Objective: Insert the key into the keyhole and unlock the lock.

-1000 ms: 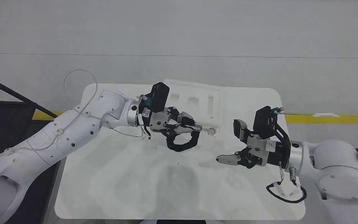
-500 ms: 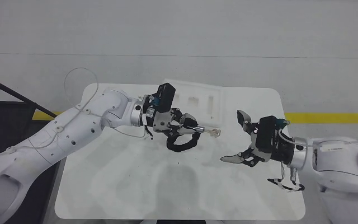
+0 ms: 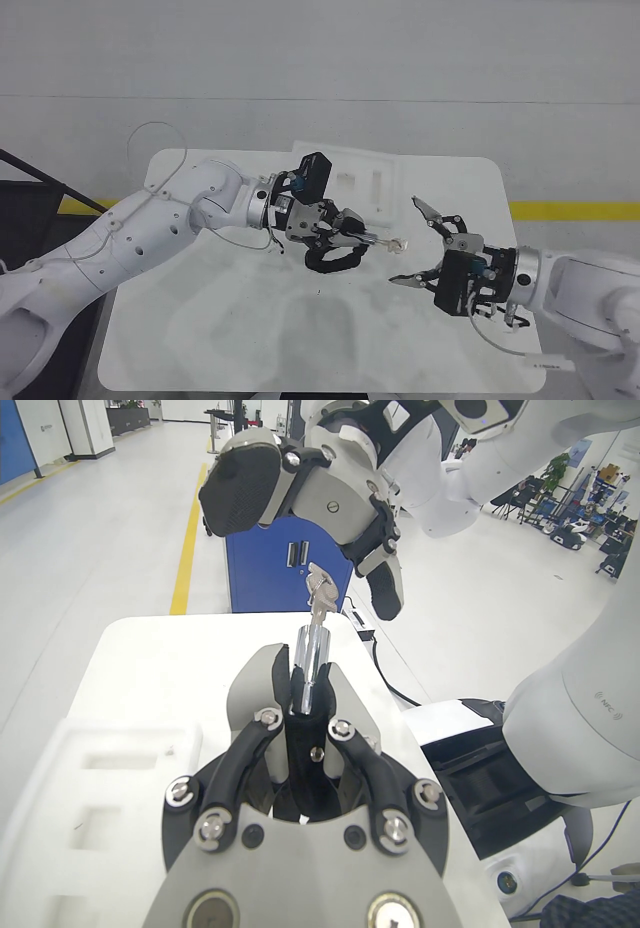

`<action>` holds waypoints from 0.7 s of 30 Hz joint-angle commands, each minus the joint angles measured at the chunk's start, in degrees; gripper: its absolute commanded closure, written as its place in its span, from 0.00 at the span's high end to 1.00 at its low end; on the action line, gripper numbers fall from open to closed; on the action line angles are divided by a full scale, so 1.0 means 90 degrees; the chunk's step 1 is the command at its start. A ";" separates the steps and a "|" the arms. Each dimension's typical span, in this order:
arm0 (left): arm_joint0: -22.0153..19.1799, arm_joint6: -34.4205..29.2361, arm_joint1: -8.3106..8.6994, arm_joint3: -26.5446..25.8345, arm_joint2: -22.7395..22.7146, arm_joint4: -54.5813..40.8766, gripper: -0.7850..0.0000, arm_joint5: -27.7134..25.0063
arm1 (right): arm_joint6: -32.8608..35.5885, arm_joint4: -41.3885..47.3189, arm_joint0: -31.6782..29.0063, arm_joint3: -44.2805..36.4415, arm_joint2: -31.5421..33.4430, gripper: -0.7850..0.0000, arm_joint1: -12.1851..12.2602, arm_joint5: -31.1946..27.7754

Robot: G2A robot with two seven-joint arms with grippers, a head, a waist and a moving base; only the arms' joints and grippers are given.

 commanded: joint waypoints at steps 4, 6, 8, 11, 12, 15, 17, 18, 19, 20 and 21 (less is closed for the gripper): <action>-0.0003 -0.0298 -0.0056 0.0020 0.0000 -0.0270 0.00 0.0000 | -0.0621 -0.1105 -0.0046 -0.0129 -0.0008 0.47 0.0004 0.0001; 0.0002 -0.0390 -0.0067 0.0033 0.0000 -0.0364 0.00 0.0000 | -0.0797 -0.1480 -0.0062 -0.0190 0.0001 0.49 0.0015 -0.0046; 0.0008 -0.0464 -0.0069 0.0054 0.0000 -0.0456 0.00 0.0000 | -0.0975 -0.1756 -0.0090 -0.0230 0.0008 0.49 0.0024 -0.0052; 0.0013 -0.0576 -0.0060 0.0077 0.0000 -0.0567 0.00 0.0000 | -0.1208 -0.2065 -0.0142 -0.0307 0.0012 0.47 0.0038 -0.0082; 0.0015 -0.0611 -0.0057 0.0074 0.0000 -0.0600 0.00 0.0000 | -0.1259 -0.2167 -0.0156 -0.0336 0.0009 0.47 0.0044 -0.0113; 0.0020 -0.0693 -0.0043 0.0062 0.0000 -0.0700 0.00 0.0000 | -0.1364 -0.2469 -0.0183 -0.0414 -0.0025 0.45 0.0065 -0.0239; 0.0015 -0.0724 -0.0033 0.0058 0.0000 -0.0750 0.00 0.0000 | -0.1442 -0.2601 -0.0204 -0.0434 -0.0041 0.44 0.0074 -0.0255; 0.0019 -0.0742 -0.0028 0.0045 0.0000 -0.0773 0.00 0.0000 | -0.1488 -0.2642 -0.0214 -0.0440 -0.0040 0.44 0.0076 -0.0234; 0.0019 -0.0759 -0.0022 0.0037 0.0000 -0.0791 0.00 0.0000 | -0.1518 -0.2699 -0.0220 -0.0457 -0.0036 0.42 0.0080 -0.0226; 0.0021 -0.0773 -0.0017 0.0030 0.0000 -0.0809 0.00 0.0000 | -0.1543 -0.2759 -0.0225 -0.0476 -0.0029 0.41 0.0084 -0.0210; 0.0023 -0.0788 -0.0011 0.0023 0.0000 -0.0828 0.00 0.0000 | -0.1573 -0.2818 -0.0226 -0.0500 -0.0023 0.39 0.0088 -0.0202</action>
